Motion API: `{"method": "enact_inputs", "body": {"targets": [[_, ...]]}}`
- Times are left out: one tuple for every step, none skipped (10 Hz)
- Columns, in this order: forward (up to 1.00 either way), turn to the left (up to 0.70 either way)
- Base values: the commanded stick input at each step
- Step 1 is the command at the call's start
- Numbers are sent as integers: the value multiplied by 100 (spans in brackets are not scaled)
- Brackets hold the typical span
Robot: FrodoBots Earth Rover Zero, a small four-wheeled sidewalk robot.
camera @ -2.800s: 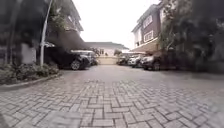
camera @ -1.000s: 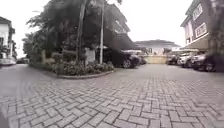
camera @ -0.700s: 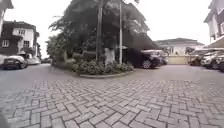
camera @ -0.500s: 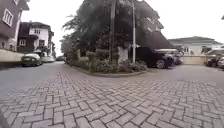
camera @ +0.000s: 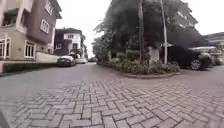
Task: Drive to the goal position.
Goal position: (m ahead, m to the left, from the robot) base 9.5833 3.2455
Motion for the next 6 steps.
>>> {"method": "enact_inputs", "body": {"targets": [[70, 0], [70, 0], [70, 0], [70, 0], [70, 0], [70, 0]]}}
